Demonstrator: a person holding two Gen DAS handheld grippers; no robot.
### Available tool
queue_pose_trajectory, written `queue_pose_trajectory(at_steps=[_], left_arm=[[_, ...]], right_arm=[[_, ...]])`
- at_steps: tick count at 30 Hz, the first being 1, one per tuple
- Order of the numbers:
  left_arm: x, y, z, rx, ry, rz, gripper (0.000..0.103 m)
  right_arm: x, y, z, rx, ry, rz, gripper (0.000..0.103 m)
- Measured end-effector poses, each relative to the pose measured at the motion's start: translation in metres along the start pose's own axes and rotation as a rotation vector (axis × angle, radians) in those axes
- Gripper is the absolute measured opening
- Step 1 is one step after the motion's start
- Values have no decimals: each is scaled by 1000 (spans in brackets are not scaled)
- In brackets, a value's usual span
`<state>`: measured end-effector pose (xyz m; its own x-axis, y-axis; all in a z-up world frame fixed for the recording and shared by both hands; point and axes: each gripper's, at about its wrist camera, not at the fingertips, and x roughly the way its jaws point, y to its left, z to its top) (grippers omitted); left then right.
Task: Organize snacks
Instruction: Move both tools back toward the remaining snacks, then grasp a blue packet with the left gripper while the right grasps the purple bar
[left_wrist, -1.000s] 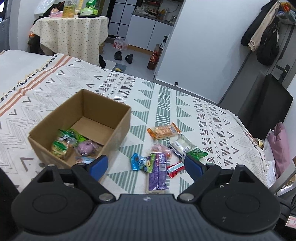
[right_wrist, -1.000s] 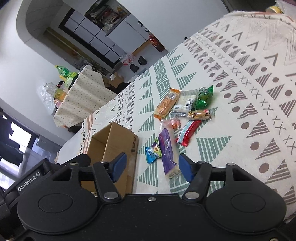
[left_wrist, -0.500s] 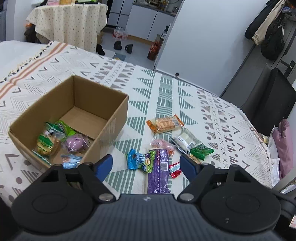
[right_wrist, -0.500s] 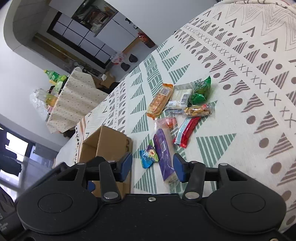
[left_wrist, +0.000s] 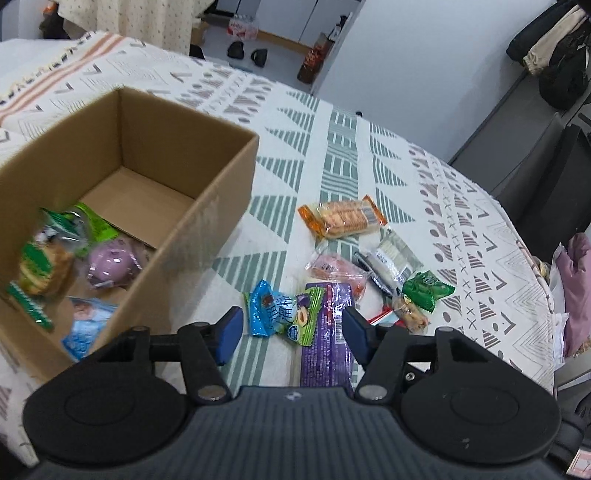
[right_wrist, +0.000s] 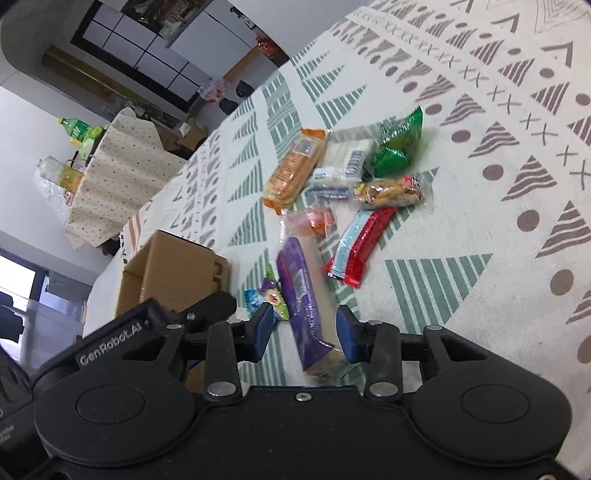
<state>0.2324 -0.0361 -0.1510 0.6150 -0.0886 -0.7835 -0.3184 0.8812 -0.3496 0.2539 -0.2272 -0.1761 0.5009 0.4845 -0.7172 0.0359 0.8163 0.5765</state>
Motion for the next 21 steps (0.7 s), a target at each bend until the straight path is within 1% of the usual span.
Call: queue_pose_trajectory(at_steps=[5,7,9,10,12,16,21], left_arm=[[21,0,3,4,26,-4,59],[29,0,4,0,41,0,59],[36,0,3,2,43,6,59],[39,0,2,4,44,11,59],[43,-1,1,9,40,21,59],[55,-1,0,-4,55,38,60],[58,-1,-1,-8,34,49,59]], right_arm=[[12,4,0,-31,26,-17,38],[19,6,0,-44,41,-27,33],[26,6,-1,-60,62,-50,19],[28,6,-1,-69,66,-61,18],[27,6,0,-76,60,-61,14],[22,5,2,-85,33,-82,12],[15,0,5,-70,-1,-101,8]])
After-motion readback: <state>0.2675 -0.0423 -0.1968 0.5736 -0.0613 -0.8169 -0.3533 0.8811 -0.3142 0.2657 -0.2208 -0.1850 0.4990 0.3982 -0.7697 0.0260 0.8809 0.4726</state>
